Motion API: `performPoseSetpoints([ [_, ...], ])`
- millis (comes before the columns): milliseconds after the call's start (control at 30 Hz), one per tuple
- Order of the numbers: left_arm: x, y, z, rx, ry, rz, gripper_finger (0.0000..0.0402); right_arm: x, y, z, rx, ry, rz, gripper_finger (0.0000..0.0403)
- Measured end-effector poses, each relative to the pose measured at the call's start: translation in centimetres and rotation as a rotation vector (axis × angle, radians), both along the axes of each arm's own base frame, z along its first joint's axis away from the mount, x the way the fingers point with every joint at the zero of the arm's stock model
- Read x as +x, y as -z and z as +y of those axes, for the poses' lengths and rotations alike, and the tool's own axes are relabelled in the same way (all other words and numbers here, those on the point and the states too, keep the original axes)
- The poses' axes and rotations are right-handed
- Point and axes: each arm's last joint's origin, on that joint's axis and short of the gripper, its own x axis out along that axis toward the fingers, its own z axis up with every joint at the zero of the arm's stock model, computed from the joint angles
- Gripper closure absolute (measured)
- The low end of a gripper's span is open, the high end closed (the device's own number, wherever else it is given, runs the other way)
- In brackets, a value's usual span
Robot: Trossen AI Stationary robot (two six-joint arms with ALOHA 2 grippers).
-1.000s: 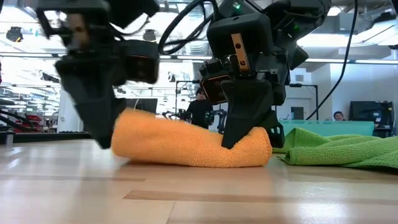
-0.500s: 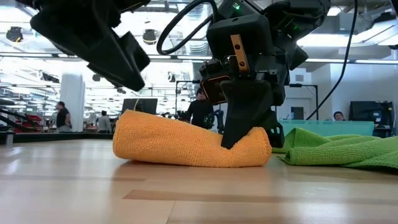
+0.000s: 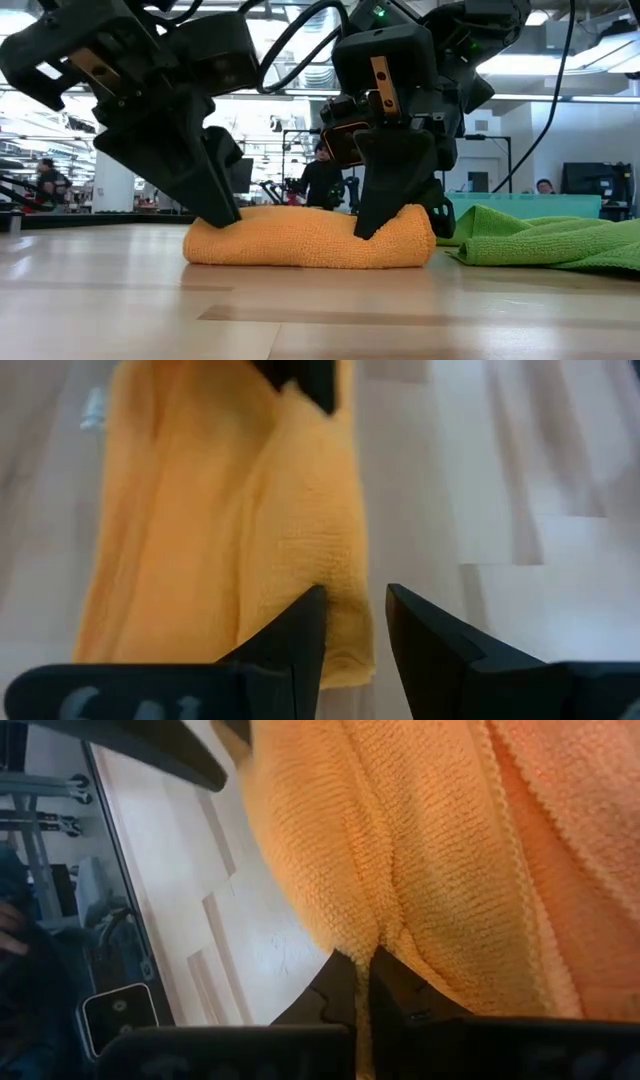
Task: Roll microfiber towels into tight, uniform cylinder then place into a basket
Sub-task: Roll the orange towel
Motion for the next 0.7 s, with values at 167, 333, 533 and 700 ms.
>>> performPoseSetpoints([
  [167,-0.1,0.1,0.1,0.009,-0.026,0.018,0.0297,0.0,0.0,0.0,0.002,-0.004,0.0,0.0383],
  [333,-0.1,-1.1,-0.2,0.023,0.022,-0.055,0.0297,0.0,0.0,0.0,0.005,-0.005,0.001,0.0379],
  [533,-0.1,-2.4,-0.9,0.126,0.08,-0.172,0.0297,0.0,0.0,-0.2,0.008,-0.002,0.002,0.0382],
  [700,0.5,-0.4,-0.1,0.09,0.066,-0.093,0.0297,0.0,0.0,-0.2,0.008,-0.002,0.001,0.0378],
])
